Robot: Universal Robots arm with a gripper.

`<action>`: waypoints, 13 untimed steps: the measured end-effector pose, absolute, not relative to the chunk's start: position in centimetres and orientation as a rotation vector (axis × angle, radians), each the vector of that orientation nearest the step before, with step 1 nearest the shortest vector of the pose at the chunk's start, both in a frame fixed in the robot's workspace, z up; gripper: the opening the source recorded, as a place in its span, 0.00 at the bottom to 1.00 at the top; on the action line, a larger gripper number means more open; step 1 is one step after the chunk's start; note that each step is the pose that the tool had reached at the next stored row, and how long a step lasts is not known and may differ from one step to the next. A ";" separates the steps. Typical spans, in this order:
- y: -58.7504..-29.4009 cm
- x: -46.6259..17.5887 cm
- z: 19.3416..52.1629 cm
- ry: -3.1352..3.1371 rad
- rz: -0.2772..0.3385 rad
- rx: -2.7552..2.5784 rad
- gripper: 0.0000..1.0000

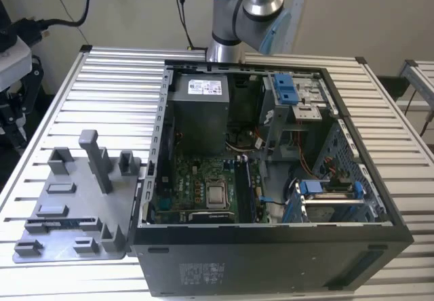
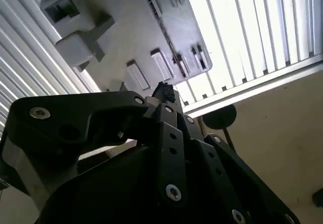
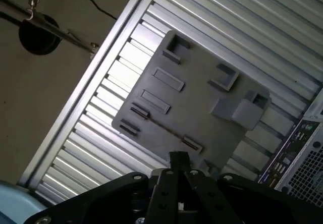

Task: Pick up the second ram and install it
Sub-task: 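Pick up the second ram and move it above second insertion slot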

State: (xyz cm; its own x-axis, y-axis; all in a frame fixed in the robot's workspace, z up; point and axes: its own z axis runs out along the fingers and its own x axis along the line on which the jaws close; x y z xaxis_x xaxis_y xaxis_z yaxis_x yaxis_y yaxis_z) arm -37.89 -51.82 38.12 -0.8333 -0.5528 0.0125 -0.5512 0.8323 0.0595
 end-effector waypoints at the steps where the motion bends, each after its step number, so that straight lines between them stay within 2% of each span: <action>1: -51.8 -37.9 38.1 -2.970 -0.083 0.926 0.11; 13: -51.8 -37.9 38.0 -2.835 -0.076 1.267 0.11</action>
